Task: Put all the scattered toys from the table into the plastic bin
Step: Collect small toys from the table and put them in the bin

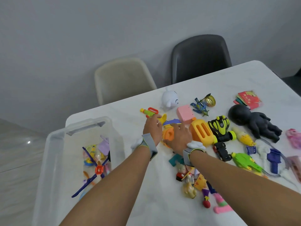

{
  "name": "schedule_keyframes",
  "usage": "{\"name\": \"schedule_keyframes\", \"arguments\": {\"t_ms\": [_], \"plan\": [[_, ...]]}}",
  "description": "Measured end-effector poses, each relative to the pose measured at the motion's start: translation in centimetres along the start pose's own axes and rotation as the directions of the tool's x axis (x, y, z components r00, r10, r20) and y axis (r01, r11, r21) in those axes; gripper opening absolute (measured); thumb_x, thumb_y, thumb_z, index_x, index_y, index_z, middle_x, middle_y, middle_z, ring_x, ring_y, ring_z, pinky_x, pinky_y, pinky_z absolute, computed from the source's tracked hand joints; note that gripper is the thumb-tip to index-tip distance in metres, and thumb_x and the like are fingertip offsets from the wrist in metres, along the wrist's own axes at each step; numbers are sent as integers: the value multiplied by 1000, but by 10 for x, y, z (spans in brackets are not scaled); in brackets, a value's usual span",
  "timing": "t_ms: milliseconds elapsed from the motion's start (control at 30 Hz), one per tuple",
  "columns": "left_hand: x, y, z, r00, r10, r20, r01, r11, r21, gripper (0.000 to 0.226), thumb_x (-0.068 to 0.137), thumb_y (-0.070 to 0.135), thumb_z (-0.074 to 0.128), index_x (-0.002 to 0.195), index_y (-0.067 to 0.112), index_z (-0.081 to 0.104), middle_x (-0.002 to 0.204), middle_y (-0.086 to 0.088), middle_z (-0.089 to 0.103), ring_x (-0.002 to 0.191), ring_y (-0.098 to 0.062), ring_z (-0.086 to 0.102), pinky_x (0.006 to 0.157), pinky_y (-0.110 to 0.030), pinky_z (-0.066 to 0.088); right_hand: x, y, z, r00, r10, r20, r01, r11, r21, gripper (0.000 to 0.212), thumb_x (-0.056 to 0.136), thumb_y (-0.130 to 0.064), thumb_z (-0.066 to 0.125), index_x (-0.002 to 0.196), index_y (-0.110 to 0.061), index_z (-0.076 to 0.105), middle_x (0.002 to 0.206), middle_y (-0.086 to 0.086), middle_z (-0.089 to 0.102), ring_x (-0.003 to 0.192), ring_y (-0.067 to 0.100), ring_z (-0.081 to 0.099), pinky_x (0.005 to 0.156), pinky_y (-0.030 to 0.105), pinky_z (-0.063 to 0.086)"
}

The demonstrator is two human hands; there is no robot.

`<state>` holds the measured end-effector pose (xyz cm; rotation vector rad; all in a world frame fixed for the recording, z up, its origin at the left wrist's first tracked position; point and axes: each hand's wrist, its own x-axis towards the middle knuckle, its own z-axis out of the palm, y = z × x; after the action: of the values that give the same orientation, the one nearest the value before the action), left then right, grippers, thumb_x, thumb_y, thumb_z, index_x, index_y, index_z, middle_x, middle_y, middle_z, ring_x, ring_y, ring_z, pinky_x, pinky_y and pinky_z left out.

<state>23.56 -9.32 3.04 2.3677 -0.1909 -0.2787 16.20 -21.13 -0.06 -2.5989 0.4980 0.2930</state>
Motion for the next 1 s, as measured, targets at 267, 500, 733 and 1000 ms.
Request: {"name": "schedule_keyframes", "arguments": {"t_ms": [267, 500, 733, 1000], "plan": [[63, -14, 30, 957, 163, 238, -215, 954, 211, 34, 95, 15, 58, 128, 18, 60, 124, -7, 57, 116, -26, 56, 95, -40, 46, 24, 2, 33, 985, -145, 95, 158, 976, -152, 98, 53, -73, 72, 135, -34, 33, 132, 6, 41, 116, 34, 45, 89, 47, 43], [87, 2, 69, 854, 151, 498, -338, 889, 309, 51, 83, 27, 75, 129, 13, 58, 118, -15, 61, 112, -35, 56, 92, -39, 43, 33, 9, 50, 938, -221, 267, 299, 905, -304, 95, 81, -60, 60, 155, -19, 16, 158, 16, 13, 142, 43, 16, 104, 55, 35], [99, 7, 82, 882, -39, 470, -284, 752, 595, 36, 95, 30, 57, 124, 11, 49, 118, -13, 64, 107, -32, 62, 77, -34, 44, 29, 9, 46, 924, -315, 219, 367, 890, -271, 35, 48, -22, 78, 79, -15, 63, 102, 14, 63, 101, 36, 49, 60, 46, 46], [80, 8, 94, 902, -194, 384, -108, 762, 638, 52, 95, 42, 57, 133, 10, 39, 130, -11, 54, 120, -30, 54, 96, -37, 42, 7, 16, 42, 912, -324, 251, 366, 920, -141, 25, 59, -26, 77, 77, -16, 63, 99, 16, 62, 97, 37, 56, 70, 49, 48]]}}
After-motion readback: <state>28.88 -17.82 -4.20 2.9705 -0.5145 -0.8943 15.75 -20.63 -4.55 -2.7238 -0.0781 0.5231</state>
